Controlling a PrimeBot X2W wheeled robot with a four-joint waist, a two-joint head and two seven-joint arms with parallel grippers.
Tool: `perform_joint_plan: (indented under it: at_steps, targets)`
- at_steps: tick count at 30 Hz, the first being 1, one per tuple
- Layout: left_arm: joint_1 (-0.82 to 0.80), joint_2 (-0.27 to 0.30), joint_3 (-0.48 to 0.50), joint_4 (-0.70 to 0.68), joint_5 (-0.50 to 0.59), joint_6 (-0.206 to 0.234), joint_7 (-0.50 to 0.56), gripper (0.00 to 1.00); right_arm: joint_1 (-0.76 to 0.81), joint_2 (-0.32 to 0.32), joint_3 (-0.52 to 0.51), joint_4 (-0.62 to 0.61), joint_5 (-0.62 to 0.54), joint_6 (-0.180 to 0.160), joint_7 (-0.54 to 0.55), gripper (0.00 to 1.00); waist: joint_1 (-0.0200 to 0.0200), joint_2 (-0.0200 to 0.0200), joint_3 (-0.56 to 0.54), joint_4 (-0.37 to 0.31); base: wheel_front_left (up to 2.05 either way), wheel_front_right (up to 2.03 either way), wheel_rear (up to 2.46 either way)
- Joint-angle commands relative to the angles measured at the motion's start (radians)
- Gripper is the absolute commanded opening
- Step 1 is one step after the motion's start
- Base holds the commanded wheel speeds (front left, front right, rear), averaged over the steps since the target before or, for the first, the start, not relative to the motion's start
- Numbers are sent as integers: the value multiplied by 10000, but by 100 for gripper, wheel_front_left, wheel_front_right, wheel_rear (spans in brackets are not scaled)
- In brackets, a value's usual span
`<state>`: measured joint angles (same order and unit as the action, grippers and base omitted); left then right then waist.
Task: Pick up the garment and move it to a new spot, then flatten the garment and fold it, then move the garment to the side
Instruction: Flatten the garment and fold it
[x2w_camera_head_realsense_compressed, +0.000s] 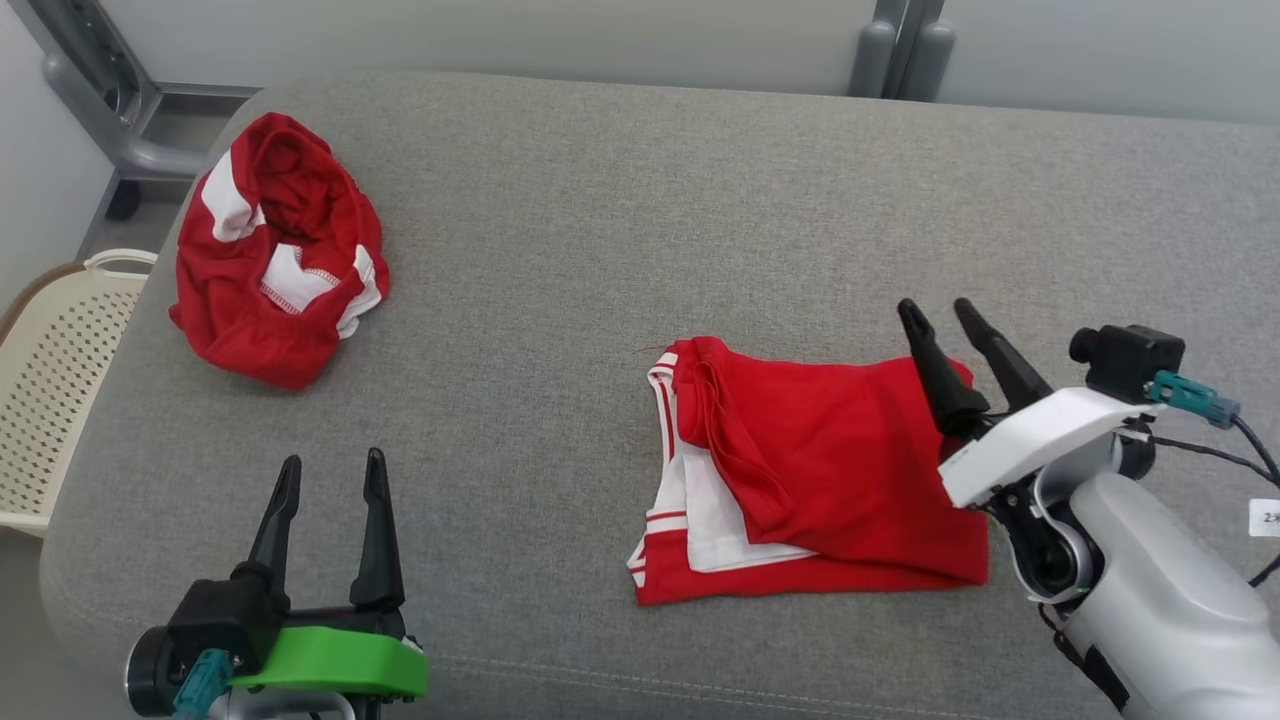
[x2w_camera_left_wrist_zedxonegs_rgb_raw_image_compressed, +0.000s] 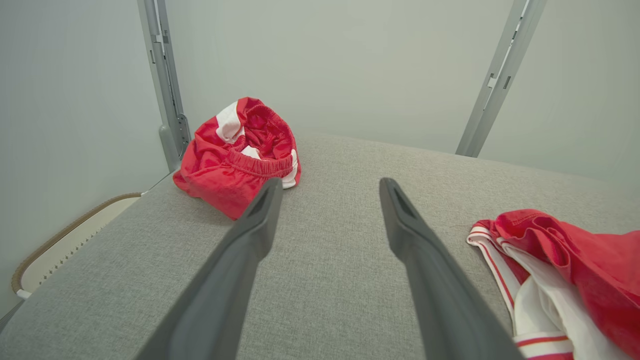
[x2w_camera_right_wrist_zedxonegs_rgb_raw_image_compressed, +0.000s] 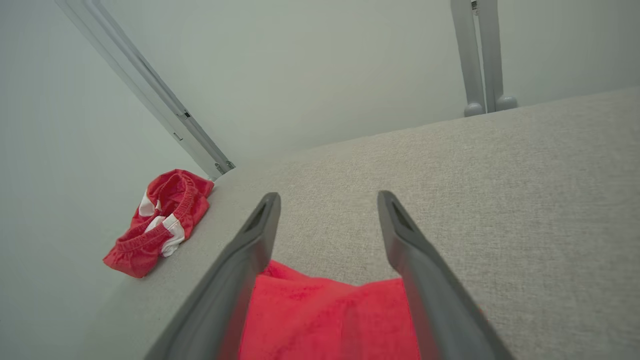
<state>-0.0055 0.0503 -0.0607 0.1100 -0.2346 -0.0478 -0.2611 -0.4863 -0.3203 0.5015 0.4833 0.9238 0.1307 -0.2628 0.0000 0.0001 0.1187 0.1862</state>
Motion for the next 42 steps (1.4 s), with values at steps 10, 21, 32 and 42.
perform_joint_plan:
  at_steps: [10,21,32,42]
  targets:
    - [72,6,5,-70,33,63,-36,100,799,261,-284,144,-1911,-1,-1,0,0,-1,58,-51,0,0,0]
    - [-75,6,-27,-52,12,37,-36,100,606,801,487,1303,-3002,-1,123,0,0,-1,193,107,0,0,0]
    - [-180,6,-35,10,-6,-19,-36,100,425,1204,1240,2200,-2945,-1,50,0,0,-1,288,318,0,0,0]
    - [-249,6,-92,96,-2,-38,-36,100,131,1895,1994,2851,-2483,-1,-25,0,0,-1,218,565,0,0,0]
